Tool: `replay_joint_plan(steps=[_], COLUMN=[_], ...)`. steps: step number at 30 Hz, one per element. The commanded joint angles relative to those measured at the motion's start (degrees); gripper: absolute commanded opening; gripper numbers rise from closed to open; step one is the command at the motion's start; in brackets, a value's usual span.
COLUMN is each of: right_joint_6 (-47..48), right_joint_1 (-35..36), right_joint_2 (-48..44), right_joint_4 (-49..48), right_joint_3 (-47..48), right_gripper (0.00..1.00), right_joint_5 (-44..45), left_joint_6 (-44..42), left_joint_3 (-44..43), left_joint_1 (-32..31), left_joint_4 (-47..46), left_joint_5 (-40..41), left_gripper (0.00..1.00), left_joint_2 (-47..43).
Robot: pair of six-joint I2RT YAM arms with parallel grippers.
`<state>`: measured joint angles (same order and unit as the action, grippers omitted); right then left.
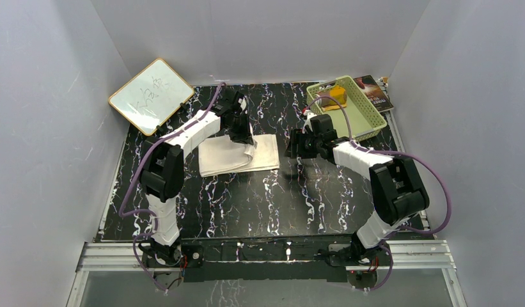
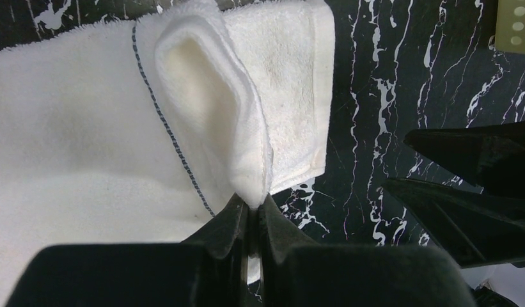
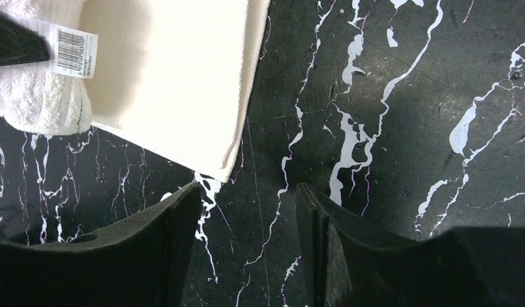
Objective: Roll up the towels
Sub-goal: Fold the towel at the center of the board.
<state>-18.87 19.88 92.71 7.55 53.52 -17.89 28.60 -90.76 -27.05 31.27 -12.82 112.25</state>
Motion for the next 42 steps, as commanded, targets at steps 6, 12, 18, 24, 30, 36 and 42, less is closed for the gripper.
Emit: replay_joint_plan(steps=[6,12,18,24,30,36,42], right_joint_6=[1.1,0.9,1.1,1.0,1.1,1.1,1.2], right_joint_1=[0.2,0.2,0.2,0.2,0.2,0.2,0.3], right_joint_2=[0.5,1.2,1.3,1.8,1.8,2.1,2.2], right_joint_4=[-1.9,-2.2,-2.1,-2.3,-2.2,-2.3,-2.3], right_joint_3=[2.6,2.6,2.5,2.6,2.5,2.5,2.2], right_gripper=[0.54,0.54,0.54,0.54,0.54,0.54,0.55], right_joint_5=[0.0,-0.2,-0.1,-0.4,-0.1,-0.3,-0.1], left_joint_6=[0.9,0.6,0.6,0.6,0.4,0.2,0.9], left_joint_3=[-5.0,-7.0,-7.2,-8.8,-9.8,-9.7,-7.6], left_joint_1=[-1.7,-2.1,-2.5,-3.3,-3.7,-3.7,-3.9], left_joint_4=[1.8,3.1,3.6,4.4,5.5,5.7,3.5], left_joint_5=[0.5,1.4,1.5,1.3,1.2,1.1,-0.5], left_gripper=[0.0,0.0,0.0,0.0,0.0,0.0,0.0], left_joint_2=[-2.3,-3.5,-3.2,-3.0,-2.7,-2.2,-0.8])
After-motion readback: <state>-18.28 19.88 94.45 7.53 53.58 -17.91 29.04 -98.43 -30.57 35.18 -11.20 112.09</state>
